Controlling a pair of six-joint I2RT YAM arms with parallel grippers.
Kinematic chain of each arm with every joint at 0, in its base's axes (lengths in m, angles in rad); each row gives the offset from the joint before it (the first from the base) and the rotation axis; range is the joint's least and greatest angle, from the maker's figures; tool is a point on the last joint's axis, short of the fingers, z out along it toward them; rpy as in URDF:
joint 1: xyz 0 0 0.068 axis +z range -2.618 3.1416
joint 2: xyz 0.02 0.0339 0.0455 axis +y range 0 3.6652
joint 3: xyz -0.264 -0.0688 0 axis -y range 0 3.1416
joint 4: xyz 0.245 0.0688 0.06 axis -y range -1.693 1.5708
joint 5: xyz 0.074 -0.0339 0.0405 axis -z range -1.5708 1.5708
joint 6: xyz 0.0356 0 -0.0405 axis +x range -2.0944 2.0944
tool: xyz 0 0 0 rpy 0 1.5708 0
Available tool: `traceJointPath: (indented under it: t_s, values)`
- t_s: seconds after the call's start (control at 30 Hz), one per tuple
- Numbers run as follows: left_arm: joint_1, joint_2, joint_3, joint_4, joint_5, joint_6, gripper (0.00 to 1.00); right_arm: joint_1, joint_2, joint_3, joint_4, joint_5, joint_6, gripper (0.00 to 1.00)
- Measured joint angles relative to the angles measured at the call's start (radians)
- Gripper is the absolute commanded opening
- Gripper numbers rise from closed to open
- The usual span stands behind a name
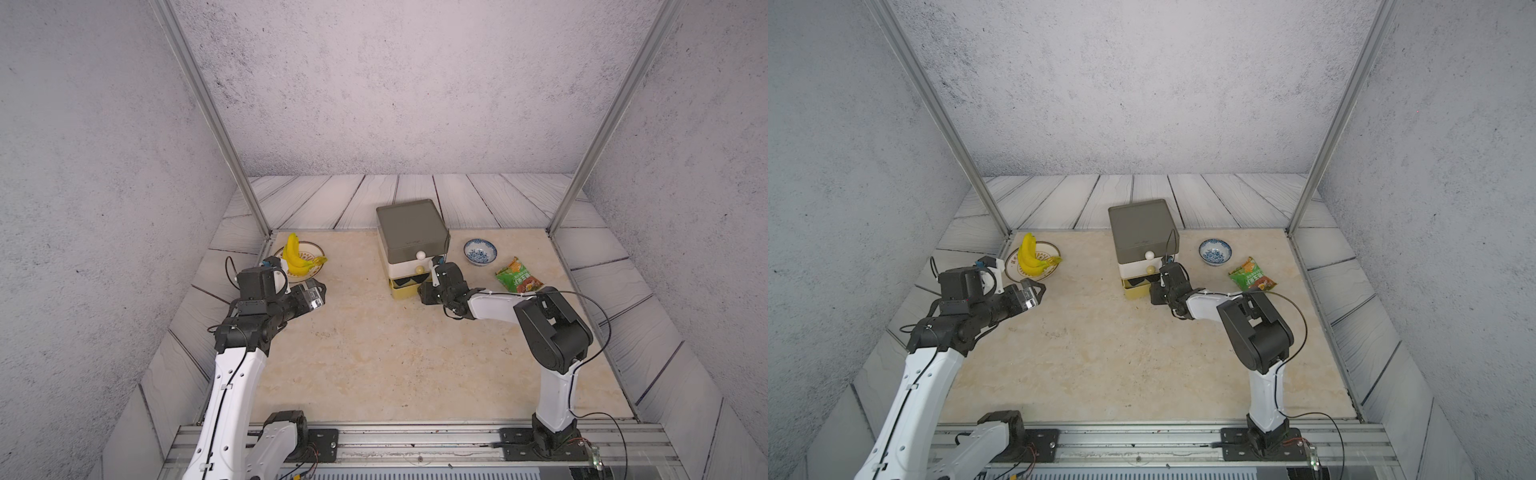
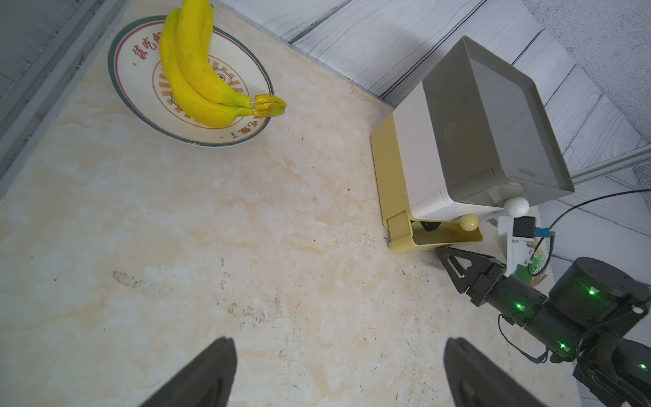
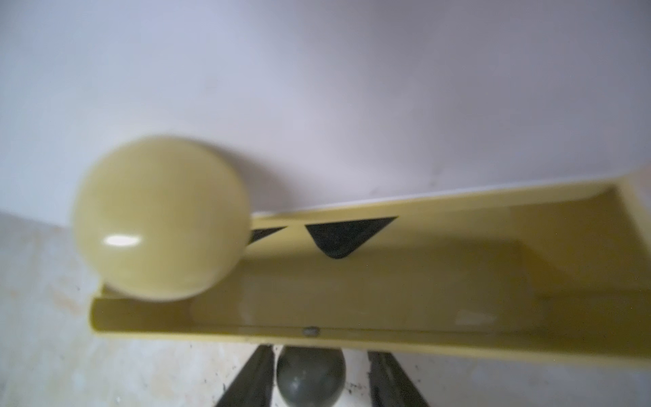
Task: Place the brooch boxes into the drawer by color
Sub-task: Close the drawer in the storage box.
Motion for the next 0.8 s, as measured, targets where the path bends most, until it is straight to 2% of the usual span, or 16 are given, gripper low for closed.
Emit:
traceJointPath:
  t_s: [0.13,0.23,0.27,0.3,0.37,0.4,0.5,0.63,0.8]
  values:
    - [0.000,0.000,0.000,0.012,0.000,0.000,0.98,-0.006,-0.054,-0.049,0.018,-0.008,0.002,0.63]
    - [0.000,0.000,-0.001,0.018,0.000,0.000,0.98,-0.013,-0.145,-0.119,0.018,-0.024,0.008,0.62]
    - [0.000,0.000,-0.001,0.019,-0.001,0.000,0.98,-0.017,-0.180,-0.143,0.020,-0.033,0.016,0.59]
    - [0.000,-0.001,-0.001,0.018,-0.001,0.000,0.98,-0.023,-0.211,-0.166,0.026,-0.047,0.030,0.51]
    - [0.000,-0.006,-0.003,0.020,-0.003,0.000,0.98,-0.048,-0.264,-0.216,0.056,-0.092,0.068,0.15]
    - [0.000,-0.010,-0.007,0.023,-0.005,0.000,0.98,-0.070,-0.282,-0.241,0.078,-0.118,0.089,0.00]
    - [0.000,-0.019,-0.016,0.024,-0.011,0.000,0.98,-0.159,-0.282,-0.291,0.142,-0.207,0.179,0.00]
    - [0.000,-0.021,-0.024,0.025,-0.019,0.000,0.98,-0.251,-0.186,-0.304,0.235,-0.322,0.288,0.00]
    - [0.000,-0.023,-0.029,0.025,-0.031,0.000,0.98,-0.257,-0.065,-0.289,0.323,-0.406,0.379,0.00]
